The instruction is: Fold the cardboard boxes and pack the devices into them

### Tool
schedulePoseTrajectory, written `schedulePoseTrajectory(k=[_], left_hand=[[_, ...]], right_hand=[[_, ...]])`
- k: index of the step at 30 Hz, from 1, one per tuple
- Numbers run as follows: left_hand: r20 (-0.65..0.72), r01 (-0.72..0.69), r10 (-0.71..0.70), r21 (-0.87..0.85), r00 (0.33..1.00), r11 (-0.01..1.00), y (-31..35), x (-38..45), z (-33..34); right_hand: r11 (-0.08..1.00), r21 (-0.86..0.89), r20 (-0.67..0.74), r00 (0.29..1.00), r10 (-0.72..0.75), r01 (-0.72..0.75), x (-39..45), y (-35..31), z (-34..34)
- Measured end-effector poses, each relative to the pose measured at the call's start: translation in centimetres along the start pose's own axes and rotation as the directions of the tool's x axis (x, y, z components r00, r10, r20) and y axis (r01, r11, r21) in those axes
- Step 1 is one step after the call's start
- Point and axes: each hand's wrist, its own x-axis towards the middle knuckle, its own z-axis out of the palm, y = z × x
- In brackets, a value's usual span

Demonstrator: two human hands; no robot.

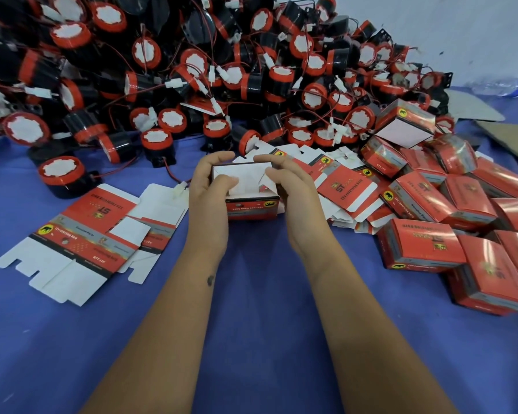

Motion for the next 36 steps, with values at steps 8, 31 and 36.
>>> schedulePoseTrajectory(k=[8, 31, 36], left_hand=[[0.015, 0.031, -0.032, 0.077, 0.999, 0.997, -0.1, 0.1, 0.1], [-0.089, 0.134, -0.198, -0.467, 0.976, 0.874, 1.0, 1.8, -1.7], [0.156, 0.265, -0.223, -0.352, 0.962, 0.898, 1.1, 1.2, -0.4]], right_hand=[[0.980, -0.196, -0.072, 0.996, -0.060, 0.045, 0.2, 0.6, -0.1], [0.991, -0.110, 0.056, 0.996, -0.075, 0.081, 0.3, 0.4, -0.4], [0.977, 0.114, -0.093, 0.981, -0.170, 0.181, 0.9, 0.4, -2.4]])
